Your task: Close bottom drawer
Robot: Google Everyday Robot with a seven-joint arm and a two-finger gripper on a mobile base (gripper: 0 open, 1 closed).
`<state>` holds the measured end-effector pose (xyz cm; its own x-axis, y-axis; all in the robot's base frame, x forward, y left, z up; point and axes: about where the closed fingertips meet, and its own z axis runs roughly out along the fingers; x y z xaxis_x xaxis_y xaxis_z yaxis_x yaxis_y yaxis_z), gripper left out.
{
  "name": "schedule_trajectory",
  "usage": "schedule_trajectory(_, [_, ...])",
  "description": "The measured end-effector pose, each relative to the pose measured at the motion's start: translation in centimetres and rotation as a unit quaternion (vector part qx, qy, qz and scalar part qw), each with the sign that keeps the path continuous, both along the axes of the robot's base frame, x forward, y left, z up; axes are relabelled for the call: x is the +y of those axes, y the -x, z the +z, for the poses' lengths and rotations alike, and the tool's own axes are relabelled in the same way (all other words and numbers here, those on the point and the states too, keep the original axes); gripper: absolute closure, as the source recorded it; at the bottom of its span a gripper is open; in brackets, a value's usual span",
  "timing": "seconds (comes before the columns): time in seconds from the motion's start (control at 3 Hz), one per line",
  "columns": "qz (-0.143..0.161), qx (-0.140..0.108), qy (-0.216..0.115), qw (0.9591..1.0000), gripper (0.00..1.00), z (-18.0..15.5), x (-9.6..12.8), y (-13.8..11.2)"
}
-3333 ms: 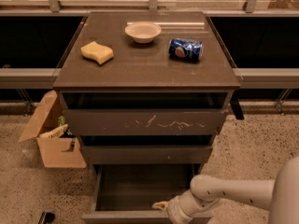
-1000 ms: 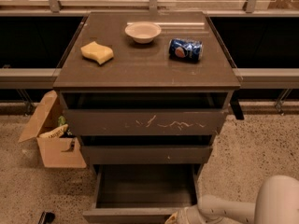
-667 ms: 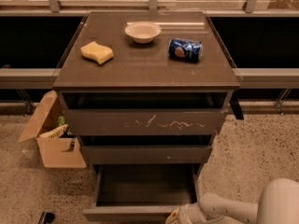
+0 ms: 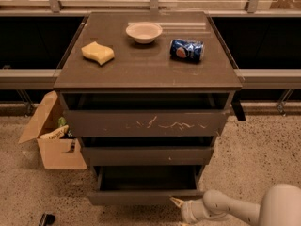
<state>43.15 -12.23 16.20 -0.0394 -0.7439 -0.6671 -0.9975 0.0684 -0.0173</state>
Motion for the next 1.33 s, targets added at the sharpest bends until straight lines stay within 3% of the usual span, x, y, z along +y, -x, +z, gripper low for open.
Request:
schedule_trajectory(1.0, [0.001, -0.006, -0.019, 0.9998, 0.00, 0.1, -2.6, -6.2])
schedule_trajectory(1.33, [-0.002, -0.010, -0.021, 0.9997, 0.00, 0.6, -3.3, -7.0])
